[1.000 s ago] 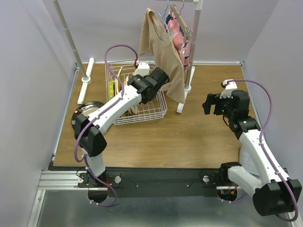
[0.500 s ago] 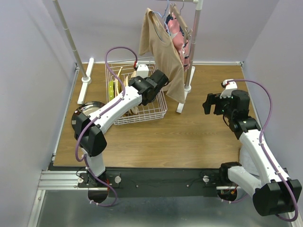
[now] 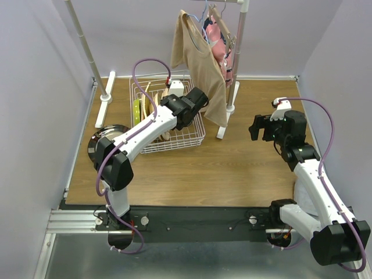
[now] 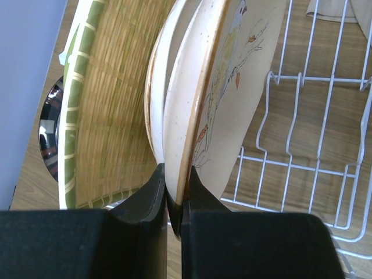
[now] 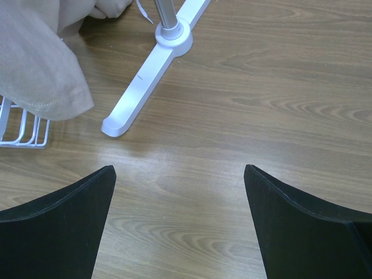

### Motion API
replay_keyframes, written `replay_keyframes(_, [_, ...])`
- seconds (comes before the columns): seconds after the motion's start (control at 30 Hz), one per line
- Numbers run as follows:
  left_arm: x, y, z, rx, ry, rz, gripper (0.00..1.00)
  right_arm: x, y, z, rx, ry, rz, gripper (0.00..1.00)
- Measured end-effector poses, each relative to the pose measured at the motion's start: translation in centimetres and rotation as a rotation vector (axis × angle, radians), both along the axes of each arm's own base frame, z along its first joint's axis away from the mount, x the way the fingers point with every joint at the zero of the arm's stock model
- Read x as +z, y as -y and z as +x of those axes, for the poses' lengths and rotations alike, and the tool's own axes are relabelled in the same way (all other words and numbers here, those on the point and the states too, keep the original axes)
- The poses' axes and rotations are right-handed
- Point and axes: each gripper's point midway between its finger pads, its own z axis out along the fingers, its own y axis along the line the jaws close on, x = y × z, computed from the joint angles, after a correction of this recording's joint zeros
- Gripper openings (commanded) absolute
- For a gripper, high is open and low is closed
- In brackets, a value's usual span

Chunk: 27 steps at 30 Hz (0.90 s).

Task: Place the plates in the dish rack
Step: Insert the plate into the dish rack

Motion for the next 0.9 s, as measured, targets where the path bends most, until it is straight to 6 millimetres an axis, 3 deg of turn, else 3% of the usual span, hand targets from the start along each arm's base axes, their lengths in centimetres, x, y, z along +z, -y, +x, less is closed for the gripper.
replay_keyframes(0.9, [-1.0,1.2,0.4,-0.036,-0.016,0.082,0.0,0.0,0.0,0.0,0.0,0.0,0.0,1.0])
